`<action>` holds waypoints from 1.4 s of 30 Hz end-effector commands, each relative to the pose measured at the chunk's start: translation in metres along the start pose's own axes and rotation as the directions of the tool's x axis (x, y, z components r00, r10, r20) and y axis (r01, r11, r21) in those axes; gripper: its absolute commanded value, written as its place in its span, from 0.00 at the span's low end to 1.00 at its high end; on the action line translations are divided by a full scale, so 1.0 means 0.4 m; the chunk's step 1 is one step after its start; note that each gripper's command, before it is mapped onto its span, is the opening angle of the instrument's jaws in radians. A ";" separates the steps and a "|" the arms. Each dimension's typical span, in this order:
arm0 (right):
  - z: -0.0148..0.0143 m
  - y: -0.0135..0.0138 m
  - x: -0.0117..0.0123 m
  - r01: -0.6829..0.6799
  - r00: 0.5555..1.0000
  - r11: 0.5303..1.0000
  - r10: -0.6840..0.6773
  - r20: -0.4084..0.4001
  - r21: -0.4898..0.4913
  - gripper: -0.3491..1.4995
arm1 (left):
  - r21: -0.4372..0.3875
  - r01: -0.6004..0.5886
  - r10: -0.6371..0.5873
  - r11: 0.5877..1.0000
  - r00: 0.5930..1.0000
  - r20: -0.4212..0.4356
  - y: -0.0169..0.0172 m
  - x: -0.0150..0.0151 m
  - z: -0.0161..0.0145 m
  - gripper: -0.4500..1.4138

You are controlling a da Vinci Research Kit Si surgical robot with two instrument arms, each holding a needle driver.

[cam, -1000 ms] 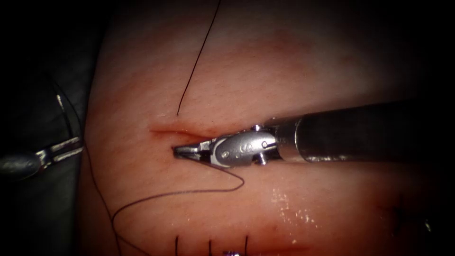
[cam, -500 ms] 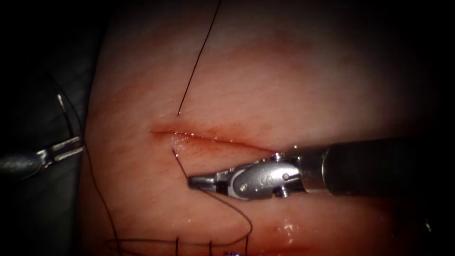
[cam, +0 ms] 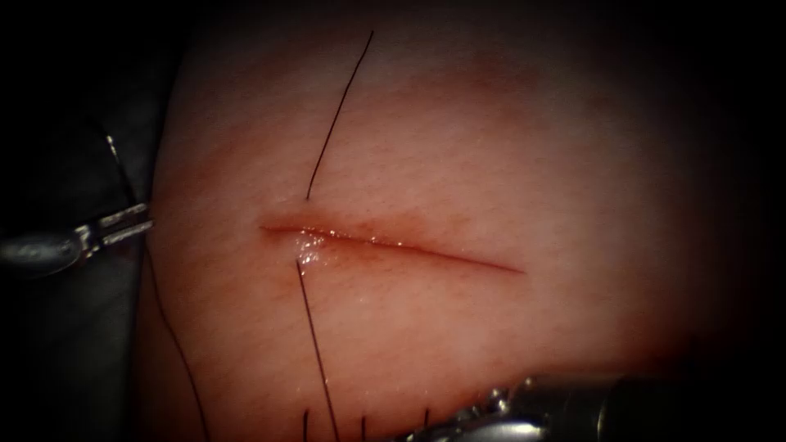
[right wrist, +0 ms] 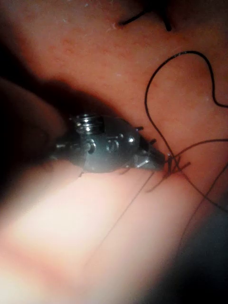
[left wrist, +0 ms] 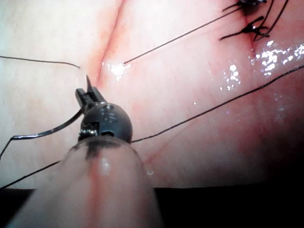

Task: Wound Closure
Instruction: With the right gripper, pull the suture through the wound until only a short tail remains.

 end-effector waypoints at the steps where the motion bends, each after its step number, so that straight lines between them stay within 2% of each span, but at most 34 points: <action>1: 0.0006 -0.0034 0.0022 0.000 1.000 1.000 0.000 -0.005 0.011 0.00 | -0.003 -0.002 0.002 1.000 1.000 -0.005 -0.0001 0.0001 0.0029 0.00; 7: -0.0037 -0.0063 0.0095 0.010 1.000 0.999 -0.008 -0.026 0.048 0.00 | 0.004 0.000 0.000 1.000 1.000 -0.016 -0.0037 0.0025 0.0079 0.00; 10: -0.0044 -0.0050 0.0106 -0.016 1.000 0.999 0.016 -0.017 0.047 0.02 | 0.012 -0.001 0.001 1.000 1.000 -0.022 -0.0034 0.0014 0.0081 0.00; 12: -0.0045 -0.0023 0.0101 -0.039 0.998 0.999 0.039 -0.045 -0.002 0.47 | 0.014 -0.006 0.006 1.000 1.000 -0.024 -0.0025 0.0003 0.0082 0.00; 13: -0.0044 0.0004 0.0093 -0.057 0.997 0.998 0.054 -0.059 -0.037 0.80 | 0.017 -0.010 0.011 1.000 1.000 -0.027 -0.0018 -0.0007 0.0084 0.00; 14: -0.0043 0.0023 0.0086 -0.068 0.996 0.996 0.064 -0.070 -0.060 0.90 | 0.018 -0.013 0.013 1.000 1.000 -0.028 -0.0014 -0.0012 0.0083 0.00; 15: -0.0044 0.0041 0.0079 -0.079 0.994 0.994 0.072 -0.081 -0.082 0.93 | 0.019 -0.016 0.016 1.000 0.999 -0.028 -0.0009 -0.0017 0.0080 0.00; 20: -0.0055 0.0124 0.0040 -0.081 0.995 0.989 0.072 -0.072 -0.121 0.99 | 0.018 -0.020 0.020 1.000 0.999 -0.029 -0.0004 -0.0024 0.0070 0.00; 33: -0.0117 0.0262 -0.0049 -0.038 0.999 0.986 0.032 -0.037 -0.165 0.99 | 0.020 -0.026 0.027 0.999 0.999 -0.026 0.0001 -0.0018 0.0062 0.00; 39: -0.0165 0.0259 -0.0053 -0.028 0.999 0.985 0.026 -0.019 -0.168 0.99 | 0.020 -0.027 0.027 0.999 0.999 -0.026 0.0001 -0.0019 0.0062 0.00; 42: -0.0211 0.0255 -0.0046 -0.020 1.000 0.984 0.020 -0.006 -0.178 0.99 | 0.020 -0.027 0.027 0.999 0.999 -0.026 0.0001 -0.0019 0.0062 0.00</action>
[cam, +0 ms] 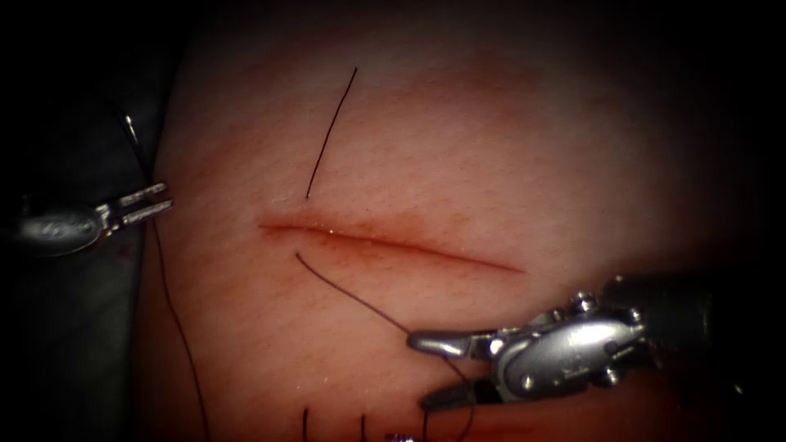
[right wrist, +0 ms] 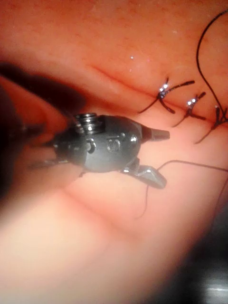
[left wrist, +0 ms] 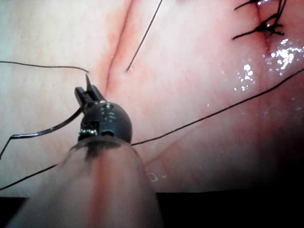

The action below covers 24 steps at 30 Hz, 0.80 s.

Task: Wound Closure
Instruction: With the right gripper, pull the suture through the wound until only a short tail remains.

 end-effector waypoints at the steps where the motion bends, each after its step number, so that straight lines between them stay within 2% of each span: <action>1: -0.0026 -0.0001 -0.0006 0.001 1.000 1.000 -0.001 0.007 -0.010 0.99 | -0.001 0.000 0.000 1.000 1.000 -0.001 0.0009 -0.0005 0.0018 0.00; 6: -0.0125 0.0041 -0.0014 0.007 0.999 0.999 -0.006 0.037 -0.040 0.99 | 0.000 0.000 0.000 1.000 1.000 -0.001 0.0010 -0.0005 0.0018 0.00; 11: -0.0223 0.0119 -0.0037 -0.014 0.998 0.996 0.019 0.058 -0.089 0.99 | 0.000 0.000 0.000 1.000 1.000 -0.001 0.0010 -0.0005 0.0019 0.00; 18: -0.0248 0.0181 -0.0073 -0.036 0.996 0.992 0.045 0.073 -0.119 0.99 | 0.000 -0.001 0.001 1.000 1.000 -0.001 0.0010 -0.0005 0.0018 0.00; 24: -0.0291 0.0207 -0.0070 -0.052 0.997 0.989 0.059 0.050 -0.139 0.99 | -0.001 -0.001 0.001 1.000 1.000 -0.002 0.0009 -0.0007 0.0016 0.00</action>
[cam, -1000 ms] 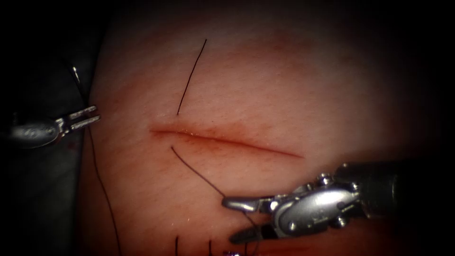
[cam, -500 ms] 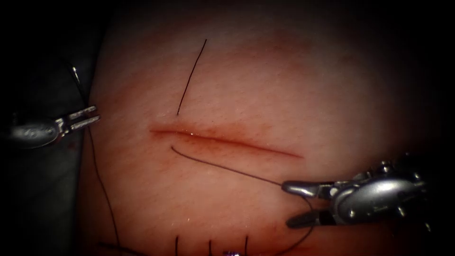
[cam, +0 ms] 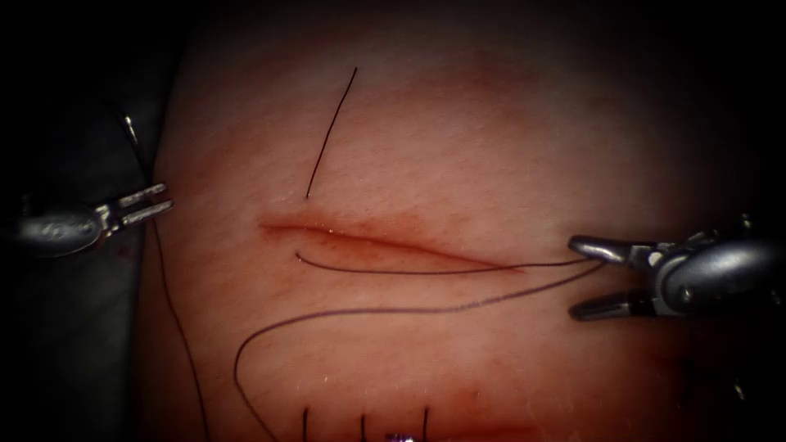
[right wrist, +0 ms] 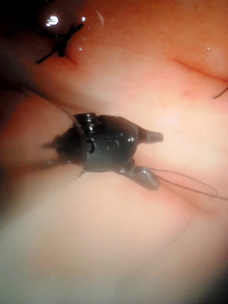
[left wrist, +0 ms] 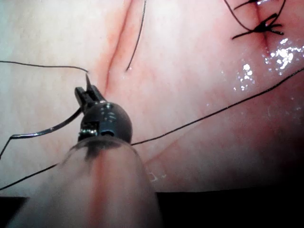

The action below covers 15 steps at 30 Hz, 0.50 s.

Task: Wound Closure
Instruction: With the right gripper, pull the suture through the wound until only a short tail remains.

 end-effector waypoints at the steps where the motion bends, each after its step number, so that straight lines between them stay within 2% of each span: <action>1: -0.0012 0.0007 -0.0006 -0.008 1.000 1.000 0.007 -0.012 -0.006 0.99 | -0.001 0.000 0.000 1.000 1.000 -0.002 0.0007 -0.0005 0.0016 0.00; 5: -0.0075 0.0051 0.0006 -0.032 0.999 0.999 0.031 -0.008 -0.035 0.99 | -0.001 0.000 0.000 1.000 1.000 -0.002 0.0008 -0.0004 0.0017 0.00; 9: -0.0112 0.0106 0.0014 -0.041 0.998 0.998 0.043 0.040 -0.048 0.99 | -0.002 -0.001 0.001 1.000 1.000 0.001 0.0009 -0.0003 0.0019 0.00; 10: -0.0106 0.0135 0.0011 -0.035 0.997 0.998 0.038 0.070 -0.048 0.99 | -0.001 -0.001 0.001 1.000 1.000 0.001 0.0011 -0.0002 0.0021 0.00; 14: -0.0057 0.0175 -0.0008 -0.048 0.997 0.998 0.050 0.059 -0.043 0.97 | -0.001 -0.001 0.001 1.000 1.000 0.004 0.0014 -0.0001 0.0024 0.00; 15: -0.0009 0.0182 -0.0024 -0.044 0.998 0.998 0.045 0.032 -0.042 0.95 | -0.001 -0.002 0.002 1.000 1.000 0.004 0.0015 -0.0001 0.0025 0.00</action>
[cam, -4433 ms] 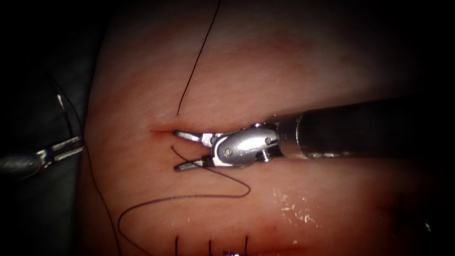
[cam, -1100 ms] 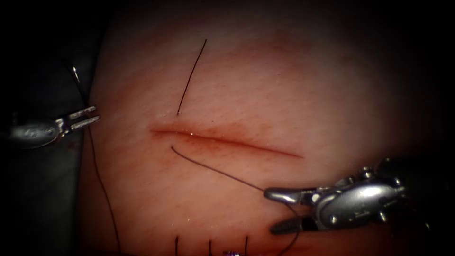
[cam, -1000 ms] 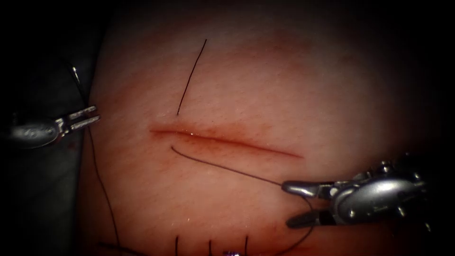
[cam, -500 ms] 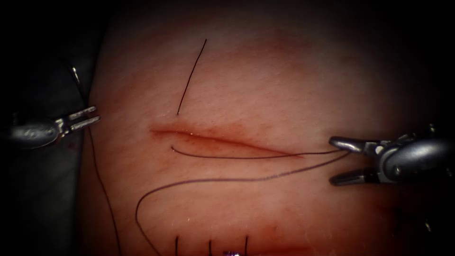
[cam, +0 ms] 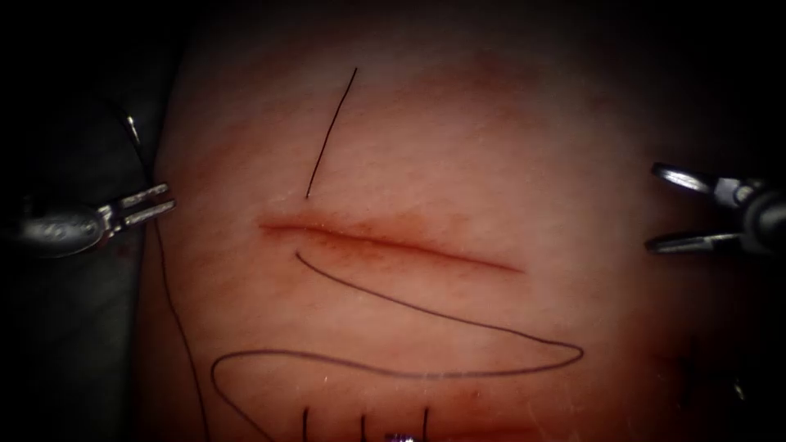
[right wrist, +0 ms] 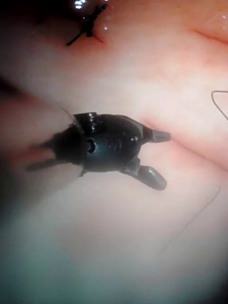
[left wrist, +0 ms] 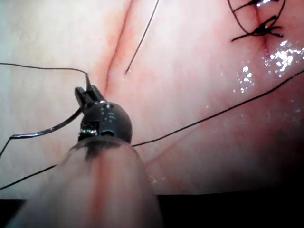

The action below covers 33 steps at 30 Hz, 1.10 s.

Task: Wound Closure
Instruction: With the right gripper, pull the suture through the wound until only a short tail remains.

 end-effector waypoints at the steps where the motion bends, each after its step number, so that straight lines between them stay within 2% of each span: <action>1: 0.0074 -0.0003 -0.0022 -0.020 1.000 1.000 0.020 -0.020 0.008 0.95 | -0.001 0.000 0.000 1.000 1.000 -0.001 0.0009 -0.0006 0.0019 0.00; 6: 0.0236 -0.0026 -0.0061 -0.025 0.998 0.999 0.026 -0.049 0.023 0.96 | -0.004 -0.001 0.001 1.000 1.000 0.001 0.0010 -0.0007 0.0018 0.00; 12: 0.0394 -0.0081 -0.0114 -0.008 0.997 0.999 0.012 -0.078 0.046 0.95 | -0.003 -0.001 0.001 1.000 1.000 0.001 0.0011 -0.0007 0.0018 0.00; 15: 0.0489 -0.0154 -0.0157 -0.024 0.993 0.998 0.031 -0.111 0.058 0.95 | -0.003 -0.002 0.002 1.000 1.000 0.001 0.0011 -0.0006 0.0016 0.00; 21: 0.0611 -0.0276 -0.0236 -0.026 0.992 0.995 0.039 -0.123 0.101 0.95 | -0.003 -0.002 0.002 1.000 1.000 0.002 0.0012 -0.0005 0.0014 0.00; 28: 0.0684 -0.0348 -0.0307 -0.023 0.993 0.992 0.038 -0.112 0.127 0.95 | -0.003 -0.002 0.002 1.000 1.000 0.002 0.0013 -0.0003 0.0012 0.00; 33: 0.0715 -0.0405 -0.0317 -0.024 0.994 0.989 0.040 -0.105 0.149 0.94 | -0.002 -0.002 0.002 1.000 1.000 0.003 0.0014 -0.0003 0.0012 0.00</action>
